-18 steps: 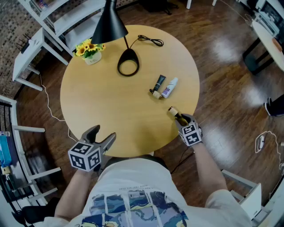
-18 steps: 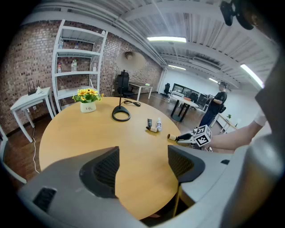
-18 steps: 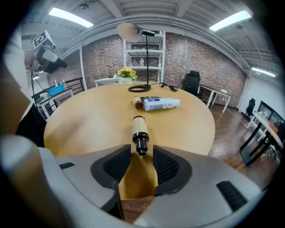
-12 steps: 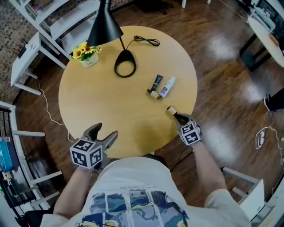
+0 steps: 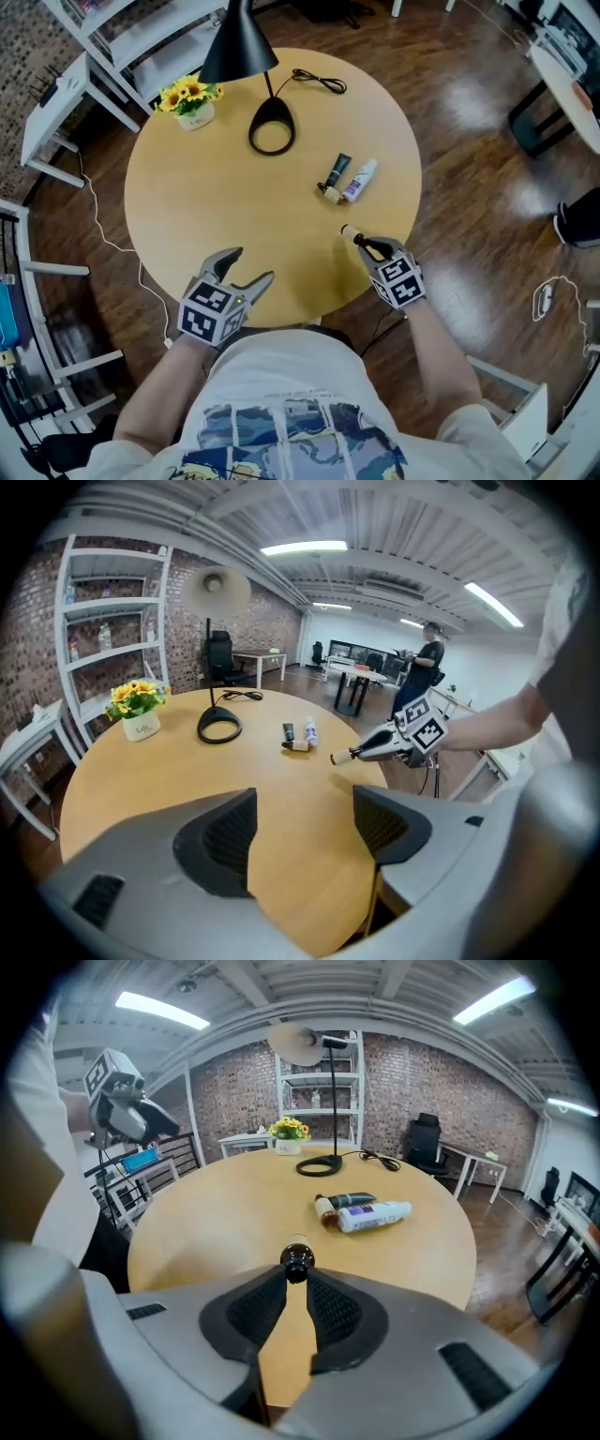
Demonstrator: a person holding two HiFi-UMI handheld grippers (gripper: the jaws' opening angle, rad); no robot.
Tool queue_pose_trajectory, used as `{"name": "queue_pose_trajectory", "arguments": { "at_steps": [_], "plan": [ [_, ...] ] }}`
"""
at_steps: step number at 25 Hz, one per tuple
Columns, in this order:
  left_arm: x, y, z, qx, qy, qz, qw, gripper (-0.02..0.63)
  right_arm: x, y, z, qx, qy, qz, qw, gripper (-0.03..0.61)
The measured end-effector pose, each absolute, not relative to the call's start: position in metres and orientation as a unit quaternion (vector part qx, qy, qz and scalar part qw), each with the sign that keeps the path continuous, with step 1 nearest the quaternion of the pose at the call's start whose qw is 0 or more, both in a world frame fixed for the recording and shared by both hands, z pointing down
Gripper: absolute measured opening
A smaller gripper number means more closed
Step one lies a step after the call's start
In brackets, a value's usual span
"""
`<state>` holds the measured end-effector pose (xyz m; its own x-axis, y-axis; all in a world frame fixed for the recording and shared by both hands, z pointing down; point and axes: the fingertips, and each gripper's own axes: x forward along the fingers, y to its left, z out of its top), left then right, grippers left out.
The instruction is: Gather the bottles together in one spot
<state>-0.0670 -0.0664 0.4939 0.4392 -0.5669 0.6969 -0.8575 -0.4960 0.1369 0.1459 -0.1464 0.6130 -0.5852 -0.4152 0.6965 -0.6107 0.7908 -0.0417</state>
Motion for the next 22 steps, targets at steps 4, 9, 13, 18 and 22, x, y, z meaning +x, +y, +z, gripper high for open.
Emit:
{"name": "queue_pose_trajectory", "arguments": {
  "at_steps": [4,9,13,18,22],
  "plan": [
    [-0.038,-0.068,0.516,0.843,-0.374,0.343,0.176,0.321,0.118,-0.141,0.587,0.258,-0.893,0.143,0.34,0.074],
    [-0.009,-0.084,0.516,0.847,-0.331,0.415,-0.021,0.319,0.078,-0.126,0.54,0.213,-0.912,0.17,0.307,0.074],
    [0.007,-0.093,0.477,0.806,-0.33,0.433,-0.233,0.271,0.051,-0.116,0.509,0.192,-0.914,0.227,0.276,0.074],
    [0.013,-0.097,0.478,0.758,-0.298,0.466,-0.346,0.259,0.024,-0.107,0.482,0.173,-0.905,0.313,0.23,0.074],
    [0.005,-0.102,0.482,0.737,-0.312,0.478,-0.361,0.258,0.007,-0.101,0.469,0.161,-0.891,0.372,0.206,0.074]
  ]
}}
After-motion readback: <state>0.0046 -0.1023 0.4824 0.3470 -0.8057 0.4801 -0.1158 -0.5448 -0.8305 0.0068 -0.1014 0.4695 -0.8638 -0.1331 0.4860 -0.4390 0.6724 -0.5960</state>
